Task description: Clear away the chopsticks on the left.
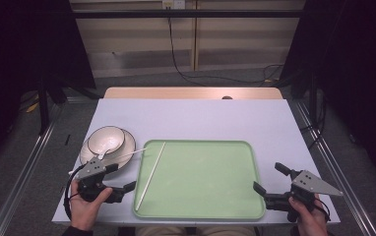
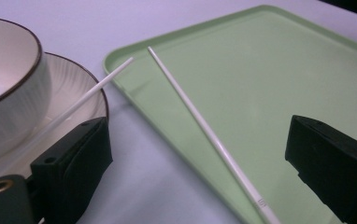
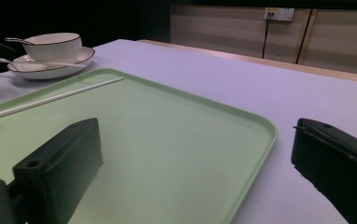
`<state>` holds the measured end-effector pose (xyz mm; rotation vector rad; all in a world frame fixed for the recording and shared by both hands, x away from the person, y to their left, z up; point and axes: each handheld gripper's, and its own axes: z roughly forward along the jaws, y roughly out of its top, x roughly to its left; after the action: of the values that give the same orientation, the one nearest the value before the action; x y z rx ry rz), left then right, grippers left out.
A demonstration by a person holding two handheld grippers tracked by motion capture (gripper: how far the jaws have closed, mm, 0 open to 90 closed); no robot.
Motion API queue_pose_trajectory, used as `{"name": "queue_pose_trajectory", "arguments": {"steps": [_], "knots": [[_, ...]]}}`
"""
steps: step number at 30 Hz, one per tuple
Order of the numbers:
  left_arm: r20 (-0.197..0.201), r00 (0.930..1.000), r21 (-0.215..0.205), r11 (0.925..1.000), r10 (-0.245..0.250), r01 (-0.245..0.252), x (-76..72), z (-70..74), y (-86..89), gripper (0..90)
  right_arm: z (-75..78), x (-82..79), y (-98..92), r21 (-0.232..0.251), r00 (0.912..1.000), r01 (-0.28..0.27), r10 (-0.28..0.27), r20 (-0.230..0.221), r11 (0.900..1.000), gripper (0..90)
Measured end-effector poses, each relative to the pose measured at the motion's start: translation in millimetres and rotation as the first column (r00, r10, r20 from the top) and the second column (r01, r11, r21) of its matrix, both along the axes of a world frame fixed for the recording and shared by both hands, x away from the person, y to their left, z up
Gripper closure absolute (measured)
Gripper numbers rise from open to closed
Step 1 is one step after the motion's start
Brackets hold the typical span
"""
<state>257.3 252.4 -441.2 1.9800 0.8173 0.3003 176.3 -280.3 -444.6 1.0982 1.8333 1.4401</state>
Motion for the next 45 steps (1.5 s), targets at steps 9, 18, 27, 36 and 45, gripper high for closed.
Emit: {"name": "queue_pose_trajectory", "arguments": {"steps": [9,18,27,36,45], "knots": [[0.013,0.9999,0.009,0.9999,0.005,-0.005,3.3,1.3,22.4,8.9,0.0,0.2,0.2,0.000,1.0000,-0.001,0.001,-0.001,1.000,1.5],[0.022,0.9994,0.051,0.9983,0.028,-0.029,8.8,2.3,42.2,7.7,0.0,0.4,0.1,0.000,1.0000,-0.002,0.002,0.000,1.000,1.5],[-0.001,0.9962,0.065,0.9941,0.087,-0.087,17.4,1.4,66.9,6.7,-0.1,0.3,1.0,0.000,0.9999,-0.009,0.009,-0.006,1.000,1.5],[-0.018,0.9967,0.107,0.9913,0.079,-0.077,36.0,-1.0,78.2,6.8,-0.2,0.4,1.1,-0.001,0.9999,-0.010,0.010,-0.009,1.000,1.5],[-0.037,0.9982,0.190,0.9811,0.047,-0.039,46.0,-1.8,73.7,26.8,-0.2,0.2,1.1,0.000,0.9999,-0.009,0.009,-0.008,1.000,1.4]]}}
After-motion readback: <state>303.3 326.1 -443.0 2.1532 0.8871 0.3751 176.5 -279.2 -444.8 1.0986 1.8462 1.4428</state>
